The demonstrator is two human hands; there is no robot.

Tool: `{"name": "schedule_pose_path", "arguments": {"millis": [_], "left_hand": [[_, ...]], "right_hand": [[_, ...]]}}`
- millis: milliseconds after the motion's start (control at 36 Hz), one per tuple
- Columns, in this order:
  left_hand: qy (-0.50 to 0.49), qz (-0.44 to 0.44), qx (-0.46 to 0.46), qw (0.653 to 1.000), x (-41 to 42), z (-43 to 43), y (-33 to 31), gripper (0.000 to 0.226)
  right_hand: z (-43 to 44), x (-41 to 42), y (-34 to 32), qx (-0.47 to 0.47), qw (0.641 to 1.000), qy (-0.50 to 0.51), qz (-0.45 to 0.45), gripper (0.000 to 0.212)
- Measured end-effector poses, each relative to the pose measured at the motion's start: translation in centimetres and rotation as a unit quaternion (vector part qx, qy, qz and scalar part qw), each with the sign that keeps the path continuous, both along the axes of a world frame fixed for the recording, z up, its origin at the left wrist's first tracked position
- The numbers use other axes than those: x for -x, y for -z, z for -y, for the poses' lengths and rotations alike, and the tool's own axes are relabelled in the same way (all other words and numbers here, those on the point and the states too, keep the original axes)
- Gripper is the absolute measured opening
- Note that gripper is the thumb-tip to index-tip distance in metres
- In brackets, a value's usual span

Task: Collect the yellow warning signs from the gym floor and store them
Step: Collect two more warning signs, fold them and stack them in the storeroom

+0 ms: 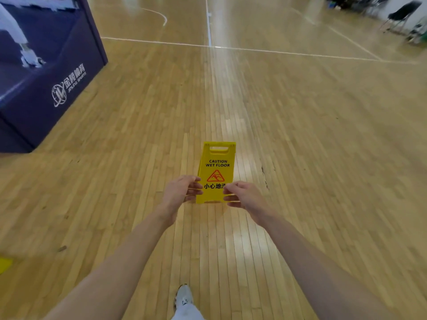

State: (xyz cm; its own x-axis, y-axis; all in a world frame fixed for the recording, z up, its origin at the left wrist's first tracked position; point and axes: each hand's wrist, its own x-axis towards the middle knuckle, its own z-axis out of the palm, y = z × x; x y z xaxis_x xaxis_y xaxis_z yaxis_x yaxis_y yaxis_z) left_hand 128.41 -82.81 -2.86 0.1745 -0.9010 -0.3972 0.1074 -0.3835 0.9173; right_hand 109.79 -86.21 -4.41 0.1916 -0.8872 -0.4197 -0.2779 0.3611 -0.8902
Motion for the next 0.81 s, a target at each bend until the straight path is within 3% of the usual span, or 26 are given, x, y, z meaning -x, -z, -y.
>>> {"name": "schedule_pose_path", "arguments": {"millis": [306,583,806], "left_hand": [[0.087,0.044,-0.028,0.995,-3.6,15.1,0.8,0.029],[0.101,0.127,-0.089,0.983,-2.8,29.9,4.9,0.026],[0.128,0.181,-0.191,0.956,0.1,43.4,8.3,0.028]], "right_hand": [[15.2,-0.9,0.4,0.000,1.000,0.017,-0.018,0.019],[31.0,0.4,7.5,-0.068,0.997,0.013,-0.012,0.017],[44.0,3.6,12.2,-0.151,0.988,0.012,-0.023,0.016]]}}
